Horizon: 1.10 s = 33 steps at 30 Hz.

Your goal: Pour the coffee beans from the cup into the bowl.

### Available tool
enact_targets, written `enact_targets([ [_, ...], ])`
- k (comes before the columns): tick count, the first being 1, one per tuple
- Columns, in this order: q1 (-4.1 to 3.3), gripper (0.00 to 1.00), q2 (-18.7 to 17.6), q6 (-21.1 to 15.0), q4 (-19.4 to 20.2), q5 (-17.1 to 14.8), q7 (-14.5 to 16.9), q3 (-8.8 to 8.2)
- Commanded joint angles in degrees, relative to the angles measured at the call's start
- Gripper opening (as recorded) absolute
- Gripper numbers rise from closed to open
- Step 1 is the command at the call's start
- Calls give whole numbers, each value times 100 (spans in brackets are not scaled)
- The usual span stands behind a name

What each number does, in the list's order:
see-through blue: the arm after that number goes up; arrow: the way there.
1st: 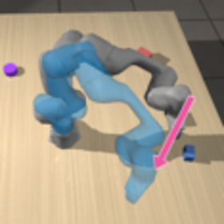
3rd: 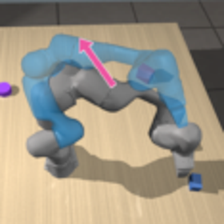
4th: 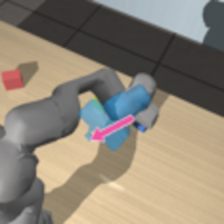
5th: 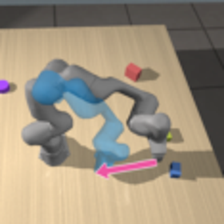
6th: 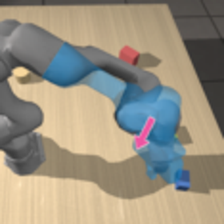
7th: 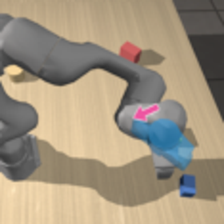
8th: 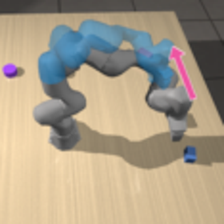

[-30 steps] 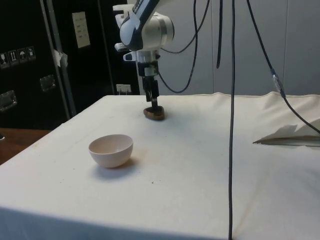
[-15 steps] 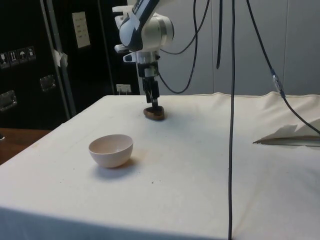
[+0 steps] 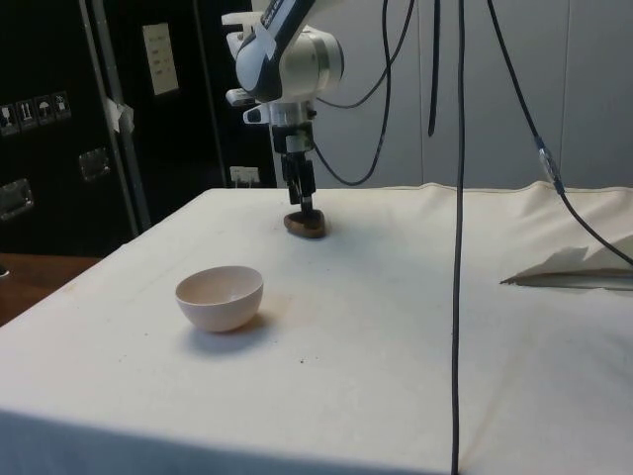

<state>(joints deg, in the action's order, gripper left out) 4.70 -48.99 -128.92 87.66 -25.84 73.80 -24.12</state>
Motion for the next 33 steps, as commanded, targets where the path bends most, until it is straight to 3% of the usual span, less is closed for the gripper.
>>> enact_targets([
  [1, 0, 98, 0, 0, 0, 0, 0, 0],
  [4, 0, 89, -23, 34, -34, 11, -11, 0],
  [5, 0, 78, -23, 40, -40, 11, -11, -6],
  [7, 0, 66, -23, 40, -40, 11, -17, -6],
  [11, -6, 44, 0, 11, -6, 0, 0, 0],
  [12, -6, 44, -29, 46, -46, 11, -17, -6],
  [13, -6, 30, -29, 46, -46, 11, -17, -6],
  [19, -6, 0, -23, 40, -40, 11, -17, -6],
  [33, -6, 0, -6, 17, -17, 0, -6, 0],
])
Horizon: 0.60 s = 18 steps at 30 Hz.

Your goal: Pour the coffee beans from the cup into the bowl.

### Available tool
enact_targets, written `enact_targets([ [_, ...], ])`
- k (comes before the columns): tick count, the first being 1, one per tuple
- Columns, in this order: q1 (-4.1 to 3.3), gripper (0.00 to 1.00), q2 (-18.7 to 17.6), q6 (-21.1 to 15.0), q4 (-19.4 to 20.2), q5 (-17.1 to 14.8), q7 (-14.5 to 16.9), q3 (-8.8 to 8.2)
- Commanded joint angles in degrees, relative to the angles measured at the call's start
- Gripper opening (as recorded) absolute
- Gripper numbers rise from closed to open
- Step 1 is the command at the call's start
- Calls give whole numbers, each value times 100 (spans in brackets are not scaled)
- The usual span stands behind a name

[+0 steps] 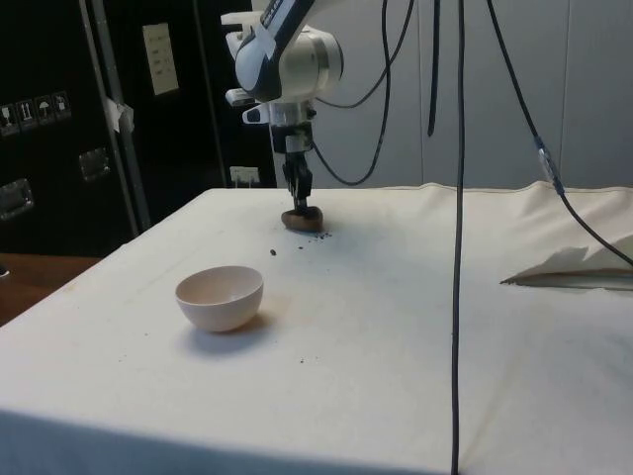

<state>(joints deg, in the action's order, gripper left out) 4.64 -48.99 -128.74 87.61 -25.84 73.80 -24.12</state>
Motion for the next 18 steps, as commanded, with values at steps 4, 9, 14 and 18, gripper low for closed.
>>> enact_targets([
  [4, -6, 0, 6, 23, -17, -6, -17, 0],
  [9, -46, 0, 109, 109, 29, -34, -92, -11],
  [14, -97, 0, 258, 212, 120, -29, -178, -23],
  [18, -160, 0, 424, 229, 286, -11, -241, -34],
])
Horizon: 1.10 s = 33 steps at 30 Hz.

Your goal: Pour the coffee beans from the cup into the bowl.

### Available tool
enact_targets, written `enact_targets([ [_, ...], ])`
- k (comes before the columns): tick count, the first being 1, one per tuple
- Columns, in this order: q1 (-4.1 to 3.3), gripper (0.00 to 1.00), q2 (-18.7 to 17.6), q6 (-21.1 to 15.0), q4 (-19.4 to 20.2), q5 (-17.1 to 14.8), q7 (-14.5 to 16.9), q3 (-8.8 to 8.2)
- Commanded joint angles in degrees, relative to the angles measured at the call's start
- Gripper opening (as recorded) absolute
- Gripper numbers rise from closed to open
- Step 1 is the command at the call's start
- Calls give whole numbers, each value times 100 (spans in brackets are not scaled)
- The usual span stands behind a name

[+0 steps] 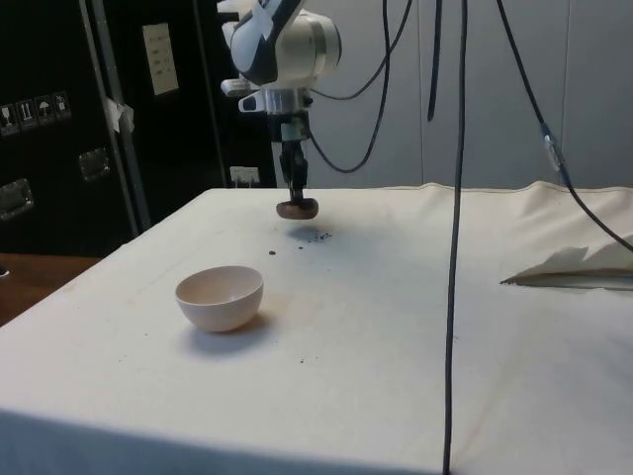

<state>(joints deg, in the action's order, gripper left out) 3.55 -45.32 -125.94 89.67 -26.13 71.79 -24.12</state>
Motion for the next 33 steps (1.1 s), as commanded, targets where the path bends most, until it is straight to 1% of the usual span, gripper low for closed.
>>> enact_targets([
  [1, -69, 0, 103, -52, 126, 23, -52, -34],
  [2, -103, 0, 183, -52, 212, 34, -80, -40],
  [3, -115, 0, 218, -52, 246, 40, -86, -40],
  [4, -63, 0, 189, 0, 195, 6, -46, 0],
  [5, -132, 0, 252, -63, 286, 52, -103, -46],
  [10, -212, 0, 384, -86, 418, 138, -189, -57],
  [11, -241, 0, 424, -92, 453, 172, -235, -57],
  [12, -172, 0, 384, -6, 384, 126, -189, 0],
  [13, -258, 0, 441, -92, 470, 189, -264, -57],
  [16, -304, 0, 493, -92, 516, 246, -332, -52],
  [17, -338, 0, 527, -92, 544, 275, -378, -52],
  [20, -384, 0, 584, -86, 590, 338, -464, -46],
  [21, -304, 0, 527, -6, 510, 286, -401, 0],
  [22, -395, 0, 602, -86, 607, 361, -493, -40],
  [24, -424, 0, 642, -86, 636, 390, -544, -34],
  [25, -453, 0, 682, -80, 670, 418, -590, -29],
  [26, -453, 0, 682, -80, 670, 418, -590, -29],
  [27, -481, 0, 716, -80, 699, 441, -636, -23],
  [29, -516, 0, 751, -74, 733, 464, -682, -23],
  [30, -447, 0, 705, -6, 665, 413, -625, 23],
  [31, -527, 0, 768, -80, 745, 481, -705, -23],
  [33, -567, 0, 802, -86, 779, 544, -791, -11],
])
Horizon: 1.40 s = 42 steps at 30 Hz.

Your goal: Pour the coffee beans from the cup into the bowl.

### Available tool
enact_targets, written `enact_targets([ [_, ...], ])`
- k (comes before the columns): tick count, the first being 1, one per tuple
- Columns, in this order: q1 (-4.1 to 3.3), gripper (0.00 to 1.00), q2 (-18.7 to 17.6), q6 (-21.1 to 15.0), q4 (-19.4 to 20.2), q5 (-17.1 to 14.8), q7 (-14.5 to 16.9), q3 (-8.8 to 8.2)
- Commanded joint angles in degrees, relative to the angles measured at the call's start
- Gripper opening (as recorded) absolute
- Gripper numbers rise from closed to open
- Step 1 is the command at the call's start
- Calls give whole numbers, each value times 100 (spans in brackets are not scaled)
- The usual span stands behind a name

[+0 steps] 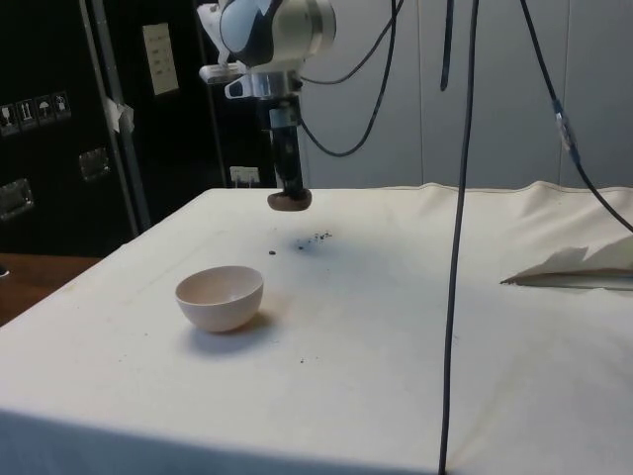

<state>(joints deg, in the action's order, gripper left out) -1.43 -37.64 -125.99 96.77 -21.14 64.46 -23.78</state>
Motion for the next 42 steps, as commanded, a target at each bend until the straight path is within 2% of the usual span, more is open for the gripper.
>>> enact_targets([
  [1, -80, 0, 46, -80, 74, 74, -86, -40],
  [5, -126, 0, 46, -63, 52, 195, -218, -29],
  [7, -126, 0, 46, -57, 52, 212, -235, -17],
  [8, -92, 0, 23, 0, 11, 178, -206, 17],
  [10, -126, 0, 40, -52, 40, 206, -241, -6],
  [17, -97, 0, 23, -6, 0, 178, -246, 69],
  [24, -138, 0, 23, -57, -23, 183, -464, 143],
  [25, -97, 0, 17, -6, -34, 178, -401, 160],
  [26, -138, 0, 29, -57, -29, 183, -504, 155],
  [33, -172, 0, 109, -80, -23, 195, -802, 235],
  [34, -126, 0, 74, -17, -69, 178, -751, 264],
  [35, -172, 0, 120, -86, -17, 195, -831, 246],
  [42, -235, 0, 252, -57, -6, 223, -1054, 269],
])
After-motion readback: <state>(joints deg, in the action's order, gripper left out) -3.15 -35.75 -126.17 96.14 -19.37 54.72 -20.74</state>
